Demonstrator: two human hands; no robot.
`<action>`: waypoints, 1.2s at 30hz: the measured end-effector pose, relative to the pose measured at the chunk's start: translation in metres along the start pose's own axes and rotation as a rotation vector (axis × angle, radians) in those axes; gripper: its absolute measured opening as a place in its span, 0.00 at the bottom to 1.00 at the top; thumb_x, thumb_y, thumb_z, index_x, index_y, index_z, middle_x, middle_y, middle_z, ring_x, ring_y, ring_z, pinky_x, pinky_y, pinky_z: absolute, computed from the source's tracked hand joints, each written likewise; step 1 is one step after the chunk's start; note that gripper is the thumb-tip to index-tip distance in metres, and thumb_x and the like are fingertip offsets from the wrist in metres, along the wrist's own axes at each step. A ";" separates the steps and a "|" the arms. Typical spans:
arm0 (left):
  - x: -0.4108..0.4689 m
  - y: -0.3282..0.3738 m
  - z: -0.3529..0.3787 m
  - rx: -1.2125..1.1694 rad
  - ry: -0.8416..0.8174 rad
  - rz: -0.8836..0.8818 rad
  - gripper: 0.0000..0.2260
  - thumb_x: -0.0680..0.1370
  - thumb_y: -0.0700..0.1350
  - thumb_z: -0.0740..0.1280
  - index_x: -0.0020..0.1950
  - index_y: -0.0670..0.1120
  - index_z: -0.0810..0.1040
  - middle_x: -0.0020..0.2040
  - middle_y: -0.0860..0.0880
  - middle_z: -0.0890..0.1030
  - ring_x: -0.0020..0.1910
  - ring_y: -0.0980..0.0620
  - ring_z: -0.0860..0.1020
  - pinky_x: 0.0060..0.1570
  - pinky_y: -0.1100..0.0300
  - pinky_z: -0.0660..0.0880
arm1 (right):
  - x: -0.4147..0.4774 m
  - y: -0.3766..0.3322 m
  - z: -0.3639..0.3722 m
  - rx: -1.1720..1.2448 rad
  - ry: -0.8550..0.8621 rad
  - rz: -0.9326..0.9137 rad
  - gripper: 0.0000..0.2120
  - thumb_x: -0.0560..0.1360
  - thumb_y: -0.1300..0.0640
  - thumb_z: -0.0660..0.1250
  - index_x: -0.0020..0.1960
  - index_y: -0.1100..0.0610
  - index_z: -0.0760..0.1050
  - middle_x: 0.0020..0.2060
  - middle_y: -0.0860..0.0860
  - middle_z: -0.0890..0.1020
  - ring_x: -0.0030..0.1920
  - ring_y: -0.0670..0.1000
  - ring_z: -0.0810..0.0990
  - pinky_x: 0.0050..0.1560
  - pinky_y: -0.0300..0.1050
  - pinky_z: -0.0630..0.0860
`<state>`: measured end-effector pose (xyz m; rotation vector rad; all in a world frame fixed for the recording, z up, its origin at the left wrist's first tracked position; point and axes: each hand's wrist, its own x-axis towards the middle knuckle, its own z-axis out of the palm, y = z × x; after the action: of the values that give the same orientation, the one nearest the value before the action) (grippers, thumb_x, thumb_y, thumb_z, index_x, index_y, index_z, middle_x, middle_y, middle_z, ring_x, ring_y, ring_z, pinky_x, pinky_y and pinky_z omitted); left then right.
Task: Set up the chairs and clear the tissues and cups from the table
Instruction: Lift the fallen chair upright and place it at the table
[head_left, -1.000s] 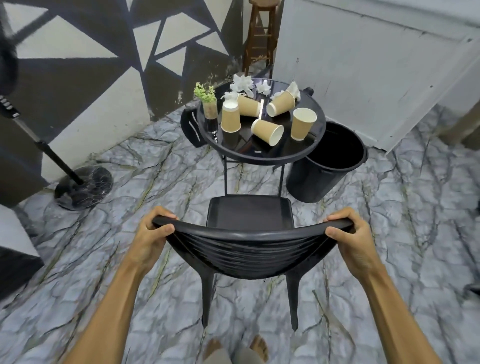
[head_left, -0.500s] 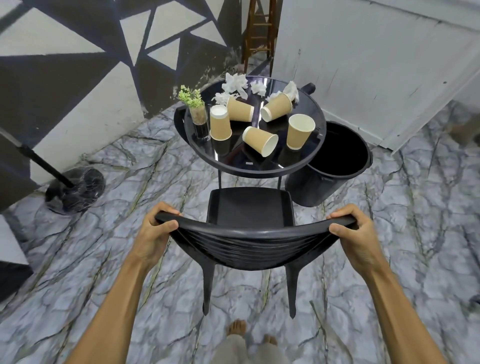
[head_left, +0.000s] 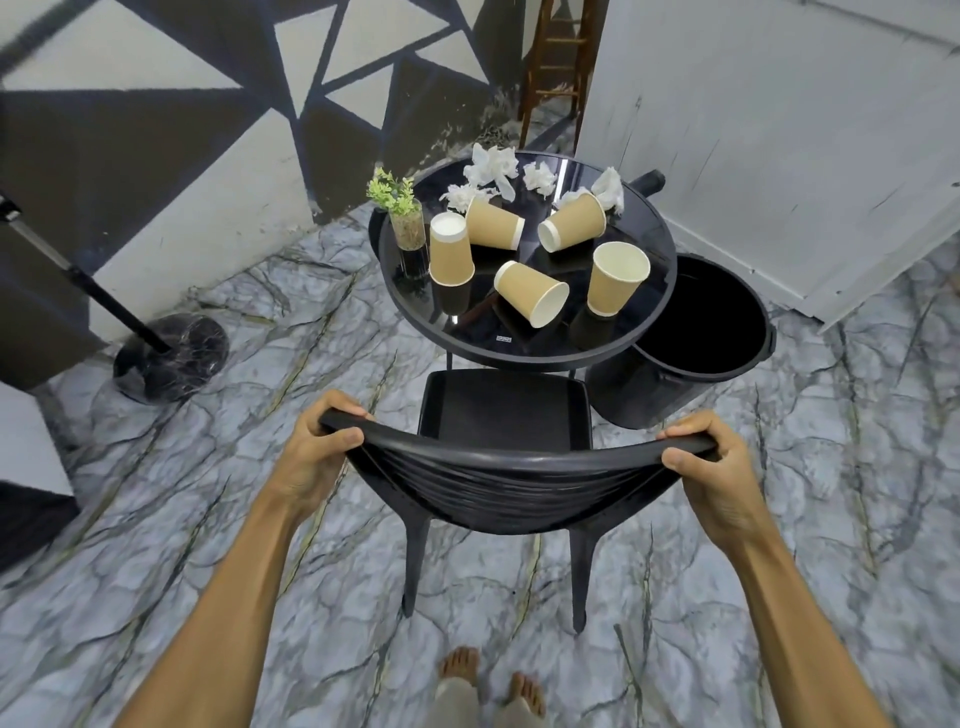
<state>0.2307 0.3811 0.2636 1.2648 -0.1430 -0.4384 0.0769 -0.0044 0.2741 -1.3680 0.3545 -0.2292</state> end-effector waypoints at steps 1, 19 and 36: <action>0.001 0.000 0.001 -0.004 -0.005 0.000 0.08 0.62 0.42 0.74 0.38 0.49 0.80 0.38 0.50 0.80 0.38 0.52 0.79 0.39 0.62 0.76 | 0.002 0.001 -0.003 0.006 -0.003 -0.001 0.12 0.57 0.60 0.78 0.36 0.50 0.79 0.38 0.53 0.77 0.39 0.48 0.77 0.41 0.36 0.76; -0.022 -0.022 0.009 0.054 -0.025 -0.016 0.19 0.57 0.50 0.83 0.40 0.47 0.81 0.40 0.48 0.81 0.40 0.52 0.79 0.41 0.63 0.76 | -0.021 0.013 -0.031 -0.038 -0.058 0.075 0.10 0.62 0.65 0.73 0.38 0.52 0.79 0.41 0.56 0.77 0.40 0.50 0.76 0.41 0.37 0.76; -0.090 -0.048 -0.004 0.233 -0.008 -0.130 0.24 0.51 0.56 0.85 0.40 0.47 0.84 0.48 0.41 0.80 0.54 0.41 0.77 0.52 0.47 0.75 | -0.084 0.042 -0.051 -0.155 -0.089 0.165 0.28 0.45 0.41 0.85 0.39 0.52 0.81 0.40 0.50 0.82 0.42 0.47 0.81 0.41 0.39 0.78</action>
<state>0.1387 0.4094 0.2295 1.5069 -0.1211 -0.5507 -0.0219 -0.0124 0.2346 -1.4874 0.4154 -0.0038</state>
